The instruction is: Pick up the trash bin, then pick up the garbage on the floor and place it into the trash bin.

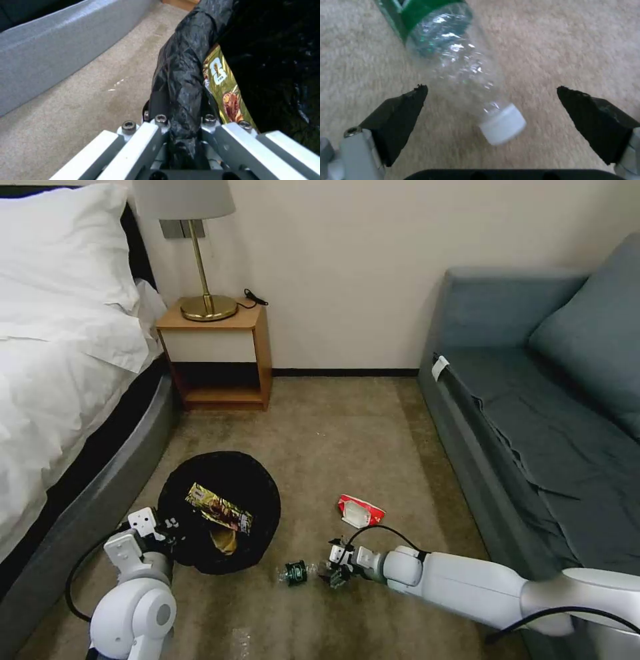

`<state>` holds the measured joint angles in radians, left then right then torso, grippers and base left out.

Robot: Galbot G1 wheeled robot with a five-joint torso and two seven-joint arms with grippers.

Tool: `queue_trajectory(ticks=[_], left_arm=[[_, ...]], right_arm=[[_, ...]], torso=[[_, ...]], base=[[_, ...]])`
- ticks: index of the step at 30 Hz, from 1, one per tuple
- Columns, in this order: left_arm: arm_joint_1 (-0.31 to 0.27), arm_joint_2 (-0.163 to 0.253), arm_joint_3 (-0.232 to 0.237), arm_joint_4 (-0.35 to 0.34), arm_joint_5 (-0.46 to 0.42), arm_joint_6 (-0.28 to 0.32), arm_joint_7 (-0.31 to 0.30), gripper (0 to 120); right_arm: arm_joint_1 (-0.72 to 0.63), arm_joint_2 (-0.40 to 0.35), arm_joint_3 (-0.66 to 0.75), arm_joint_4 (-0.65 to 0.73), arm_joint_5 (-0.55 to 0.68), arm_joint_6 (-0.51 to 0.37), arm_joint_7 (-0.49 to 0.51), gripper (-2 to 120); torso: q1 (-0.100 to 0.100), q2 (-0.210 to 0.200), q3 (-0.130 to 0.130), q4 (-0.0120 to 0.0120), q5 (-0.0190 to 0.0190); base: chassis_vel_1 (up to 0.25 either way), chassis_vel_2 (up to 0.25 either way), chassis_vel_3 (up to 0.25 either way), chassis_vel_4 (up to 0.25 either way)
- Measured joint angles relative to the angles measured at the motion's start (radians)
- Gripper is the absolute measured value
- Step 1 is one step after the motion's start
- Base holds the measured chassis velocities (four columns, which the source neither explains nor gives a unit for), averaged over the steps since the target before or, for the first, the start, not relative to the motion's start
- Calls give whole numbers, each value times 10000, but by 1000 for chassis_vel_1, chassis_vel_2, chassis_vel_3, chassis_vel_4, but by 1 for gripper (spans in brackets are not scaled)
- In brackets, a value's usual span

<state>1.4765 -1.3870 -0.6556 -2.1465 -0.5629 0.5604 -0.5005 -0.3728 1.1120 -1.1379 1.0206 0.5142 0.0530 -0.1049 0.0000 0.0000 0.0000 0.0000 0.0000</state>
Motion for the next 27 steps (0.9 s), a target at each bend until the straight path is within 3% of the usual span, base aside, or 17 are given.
queue_trajectory(ticks=[8, 27], left_arm=[[-4, 20, -30, 39, -14, -78, 7, 3], [-4, -31, 32, 153, 58, -161, 9, 3]], right_arm=[[-7, 98, -6, -179, -54, 184, -74, 98], [-186, 77, -21, -240, -107, 625, -236, 34]], torso=[[0, 0, 0, -1, -1], [0, 0, -1, -1, 0]], base=[[0, 0, 0, 0], [0, 0, 0, 0]])
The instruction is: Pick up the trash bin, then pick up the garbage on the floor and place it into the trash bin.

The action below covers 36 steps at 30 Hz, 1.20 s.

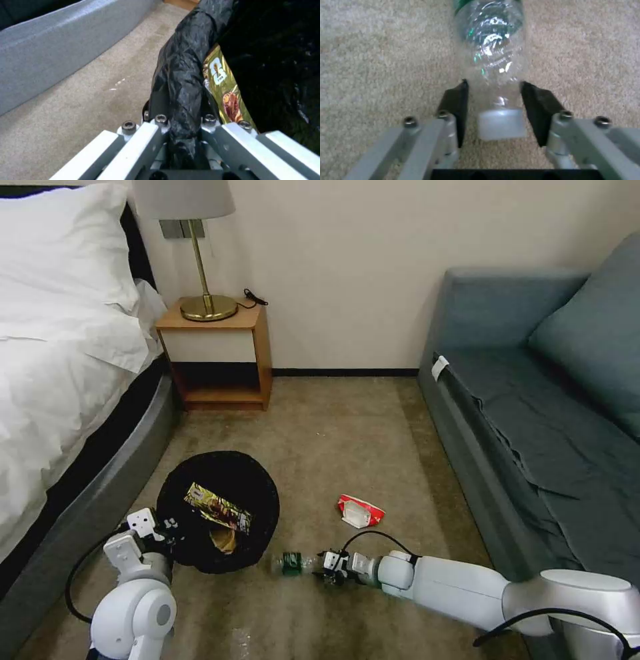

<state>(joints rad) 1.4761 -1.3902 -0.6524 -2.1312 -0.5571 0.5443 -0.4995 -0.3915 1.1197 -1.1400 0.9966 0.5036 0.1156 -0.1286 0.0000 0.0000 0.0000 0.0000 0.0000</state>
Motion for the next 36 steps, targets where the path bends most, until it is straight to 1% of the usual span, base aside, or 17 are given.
queue_trajectory(ticks=[1, 3, 6, 11, 13, 14, 17, 18, 21, 22, 26, 27, 31, 32, 34, 36], left_arm=[[4, -9, 1, 1, 7, -4, 0, 3], [5, -26, 12, 0, 21, -6, 3, 3], [4, -34, 17, 1, 28, -6, 4, 3], [-17, -36, 18, 13, 33, -8, 6, 3], [-27, -31, 18, 37, 34, -12, 7, 3], [-27, -31, 18, 37, 34, -12, 7, 3], [-56, -13, 15, 48, 35, -14, 7, 3], [-56, -13, 15, 48, 35, -14, 7, 3], [-84, 3, 17, 48, 21, -15, 7, 3], [-84, 3, 17, 48, 21, -15, 7, 3], [-135, 6, 79, 62, 11, 7, 6, 3], [-135, 6, 79, 62, 11, 7, 6, 3], [-173, 20, 191, 139, 23, 15, 6, 3], [-173, 20, 191, 139, 23, 15, 6, 3], [-205, 0, 264, 187, 50, 17, 6, 3], [-238, -35, 349, 221, 82, 34, 5, 3]], right_arm=[[2, 0, -3, -2, 0, 33, -9, 29], [3, 0, -5, -3, 1, 85, -33, 23], [-10, -17, -6, 9, 1, 132, -35, 23], [19, -351, 42, 226, 8, 179, -34, 23], [83, -653, 118, 430, 17, 192, -12, 23], [83, -653, 118, 430, 17, 192, -12, 23], [193, -1188, 335, 895, 40, 200, 100, 23], [193, -1188, 335, 895, 40, 200, 100, 23], [322, -1813, 702, 1521, 50, 203, 199, 23], [322, -1813, 702, 1521, 50, 203, 199, 23], [462, -2848, 1647, 2428, 30, 226, 272, 23], [462, -2848, 1647, 2428, 30, 226, 272, 23], [209, -3876, 3428, 3667, 274, 159, 375, 23], [209, -3876, 3428, 3667, 274, 159, 375, 23], [26, -4167, 4282, 4412, 514, -42, 448, 23], [-61, -4284, 5020, 5311, 748, -256, 554, 23]], torso=[[0, 0, 0, 0, 0], [0, 0, 0, 0, 0], [0, 0, 0, 0, 1], [0, 0, 0, 0, 1], [0, 0, 0, 0, 1], [0, 0, 0, 0, 1], [0, 0, 0, 0, 2], [0, 0, 0, 0, 2], [0, 0, 0, 0, 3], [0, 0, 0, 0, 3], [0, 0, 0, 1, 2], [0, 0, 0, 1, 2], [-1, 0, 0, -1, 1], [-1, 0, 0, -1, 1], [0, 0, 0, -2, 1], [0, 0, 0, -3, 1]], base=[[0, 0, 0, 0], [0, 0, 0, 0], [0, 0, 0, 0], [0, 0, 0, 0], [0, 0, 0, 0], [0, 0, 0, 0], [0, 0, 0, 0], [0, 0, 0, 0], [0, 0, 0, 0], [0, 0, 0, 0], [0, 0, 0, 0], [0, 0, 0, 0], [0, 0, 0, 0], [0, 0, 0, 0], [0, 0, 0, 0], [0, 0, 0, 0]])
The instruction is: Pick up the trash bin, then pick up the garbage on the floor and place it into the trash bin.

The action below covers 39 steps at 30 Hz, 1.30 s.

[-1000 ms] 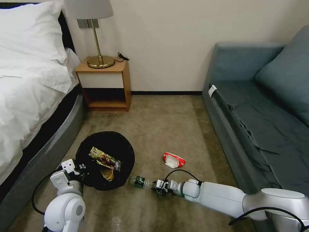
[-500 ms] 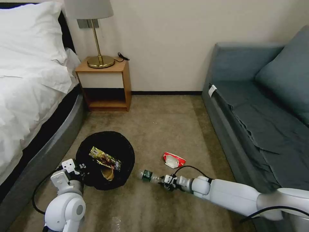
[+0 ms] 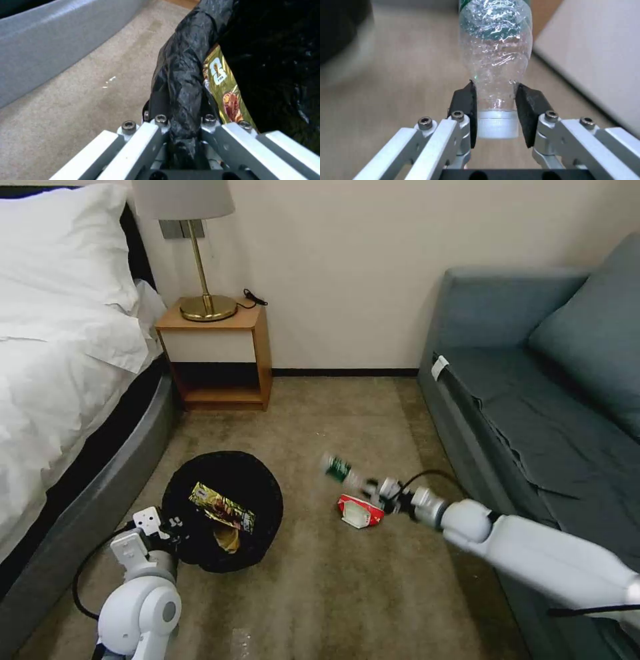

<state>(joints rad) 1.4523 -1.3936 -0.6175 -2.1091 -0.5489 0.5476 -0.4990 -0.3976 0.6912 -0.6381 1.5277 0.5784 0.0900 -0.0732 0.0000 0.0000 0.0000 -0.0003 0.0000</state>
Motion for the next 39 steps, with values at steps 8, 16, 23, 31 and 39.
queue_trajectory(ticks=[8, 16, 23, 31, 39], left_arm=[[-75, -86, 162, 45, 61, 33, 2, 3], [-125, -137, 162, 12, 41, 75, 1, 3], [-256, -260, 211, -21, 12, 184, -23, 3], [-225, -297, 218, -51, 14, 192, -28, 3], [-199, -252, 200, -77, 14, 191, -29, 3]], right_arm=[[716, 648, -284, 2405, 1210, -888, 991, 23], [1704, 1817, -2686, 3125, 2362, -1538, 2059, 23], [1911, 2553, -3933, 2867, 2499, -1740, 2893, 23], [2002, 2745, -4107, 2620, 2391, -1968, 3293, 36], [1926, 2659, -4108, 2679, 2300, -2029, 3389, 66]], torso=[[0, 2, 0, 5, -4], [0, 2, 0, 6, -3], [0, 2, 1, 4, -2], [0, 1, 0, 3, -1], [0, 1, 1, 3, 0]], base=[[0, 0, 0, 0], [0, 0, 0, 0], [0, 0, 0, 0], [0, 0, 0, 0], [0, 0, 0, 0]])
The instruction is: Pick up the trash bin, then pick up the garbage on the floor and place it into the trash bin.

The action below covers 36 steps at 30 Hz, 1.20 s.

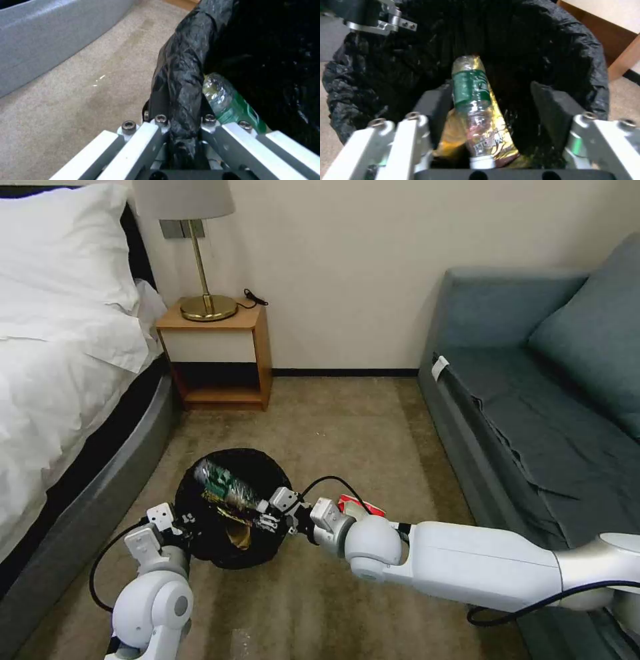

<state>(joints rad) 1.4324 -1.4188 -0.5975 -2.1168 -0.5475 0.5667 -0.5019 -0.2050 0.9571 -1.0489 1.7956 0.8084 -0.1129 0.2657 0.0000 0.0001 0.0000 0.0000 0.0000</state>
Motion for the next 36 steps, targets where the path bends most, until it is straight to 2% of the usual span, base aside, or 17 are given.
queue_trajectory(ticks=[4, 5, 8, 11, 13, 14, 18, 21, 23, 25, 36], left_arm=[[41, 25, -15, -27, 0, -15, 0, 3], [41, 25, -15, -27, 0, -15, 0, 3], [48, 75, -66, -27, -7, -31, 0, 3], [53, 97, -95, -27, -17, -52, 1, 3], [90, 115, -116, -27, -24, -92, 10, 3], [90, 115, -116, -27, -24, -92, 10, 3], [122, 113, -126, -27, -24, -128, 21, 3], [146, 110, -162, -27, -25, -143, 26, 3], [157, 113, -182, -25, -24, -151, 26, 3], [193, 109, -218, -23, -22, -182, 26, 3], [363, 77, -279, -106, 3, -321, 36, 3]], right_arm=[[-116, -154, 295, 87, -278, 35, 21, 85], [-116, -154, 295, 87, -278, 35, 21, 85], [-142, -416, 881, 10, -710, 110, -93, 96], [-151, -562, 1270, -246, -1021, 214, -269, 99], [-155, -742, 1754, -1040, -1348, 371, -563, 100], [-155, -742, 1754, -1040, -1348, 371, -563, 100], [-156, -693, 1886, -2722, -1799, 819, -958, 100], [-157, -395, 1600, -4247, -2121, 1389, -1288, 100], [-157, -277, 1497, -4717, -2174, 1512, -1388, 100], [-157, 73, 1139, -6058, -2233, 1798, -1667, 100], [-251, 1006, 302, -8779, -2341, 2324, -2389, 100]], torso=[[0, 0, 0, 0, 1], [0, 0, 0, 0, 1], [0, 0, 0, 0, 0], [0, 0, 0, -1, 0], [0, 0, -1, 0, -1], [0, 0, -1, 0, -1], [0, -2, 0, -1, 1], [1, -2, 0, -1, 4], [0, -2, 0, 0, 1], [1, -2, 1, 0, 2], [1, -2, 0, -2, -1]], base=[[0, 0, 0, 0], [0, 0, 0, 0], [0, 0, 0, 0], [0, 0, 0, 0], [0, 0, 0, 0], [0, 0, 0, 0], [0, 0, 0, 0], [0, 0, 0, 0], [0, 0, 0, 0], [0, 0, 0, 0], [0, 0, 0, 0]])
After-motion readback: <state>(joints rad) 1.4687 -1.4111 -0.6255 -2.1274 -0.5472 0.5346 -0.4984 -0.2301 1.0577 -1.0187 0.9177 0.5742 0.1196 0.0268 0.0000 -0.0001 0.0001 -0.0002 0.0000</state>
